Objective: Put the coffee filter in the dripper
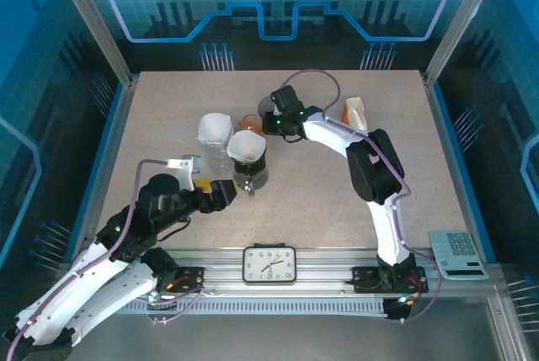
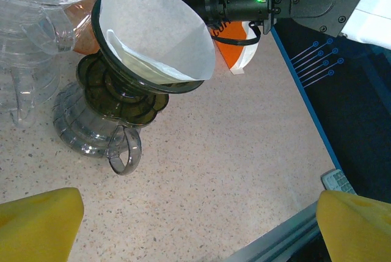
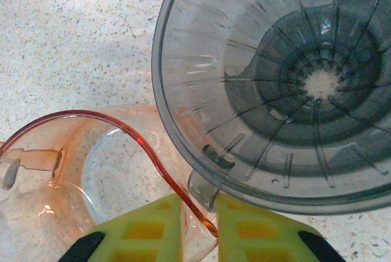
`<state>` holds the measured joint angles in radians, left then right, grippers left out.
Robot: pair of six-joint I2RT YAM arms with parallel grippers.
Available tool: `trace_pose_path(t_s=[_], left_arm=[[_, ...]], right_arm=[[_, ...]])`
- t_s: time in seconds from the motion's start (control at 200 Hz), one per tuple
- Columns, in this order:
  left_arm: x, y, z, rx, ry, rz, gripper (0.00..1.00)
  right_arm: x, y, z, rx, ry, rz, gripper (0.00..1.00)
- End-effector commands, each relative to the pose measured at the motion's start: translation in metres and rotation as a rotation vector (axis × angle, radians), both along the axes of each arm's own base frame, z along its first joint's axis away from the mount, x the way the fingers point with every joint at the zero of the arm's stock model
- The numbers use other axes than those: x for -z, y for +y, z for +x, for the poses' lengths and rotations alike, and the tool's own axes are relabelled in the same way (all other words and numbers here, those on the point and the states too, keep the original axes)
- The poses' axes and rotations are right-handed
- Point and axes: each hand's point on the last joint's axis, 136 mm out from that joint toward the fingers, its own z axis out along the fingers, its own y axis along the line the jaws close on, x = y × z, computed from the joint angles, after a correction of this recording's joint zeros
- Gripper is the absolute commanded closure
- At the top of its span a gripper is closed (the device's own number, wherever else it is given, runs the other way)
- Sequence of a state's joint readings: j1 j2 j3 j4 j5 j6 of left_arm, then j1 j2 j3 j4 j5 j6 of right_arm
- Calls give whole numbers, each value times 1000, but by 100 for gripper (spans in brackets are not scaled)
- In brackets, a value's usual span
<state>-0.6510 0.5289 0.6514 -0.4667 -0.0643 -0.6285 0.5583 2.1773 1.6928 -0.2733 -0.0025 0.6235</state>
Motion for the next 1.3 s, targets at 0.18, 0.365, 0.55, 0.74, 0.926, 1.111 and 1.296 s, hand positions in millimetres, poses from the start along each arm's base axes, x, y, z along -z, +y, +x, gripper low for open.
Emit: trace_pose_path(t_s=[0.18, 0.365, 0.55, 0.74, 0.926, 1.111, 1.296], left_arm=[[3, 4, 1, -21, -2, 3, 1], [3, 5, 0, -21, -2, -1, 1], [5, 5, 0, -22, 1, -1, 1], [5, 5, 1, -28, -3, -6, 1], [6, 4, 2, -29, -3, -15, 1], [5, 5, 1, -32, 0, -12, 1], [6, 6, 1, -33, 5, -5, 1]], right_arm=[[-32, -23, 5, 57, -56, -52, 86], [-37, -44, 1, 83, -57, -70, 87], [-33, -72, -11, 104, -35, -97, 87], [-26, -96, -28, 109, -19, -75, 87], [-22, -105, -39, 98, -38, -10, 83], [-24, -108, -47, 89, -29, -7, 85], [-23, -110, -66, 52, 19, -35, 91]])
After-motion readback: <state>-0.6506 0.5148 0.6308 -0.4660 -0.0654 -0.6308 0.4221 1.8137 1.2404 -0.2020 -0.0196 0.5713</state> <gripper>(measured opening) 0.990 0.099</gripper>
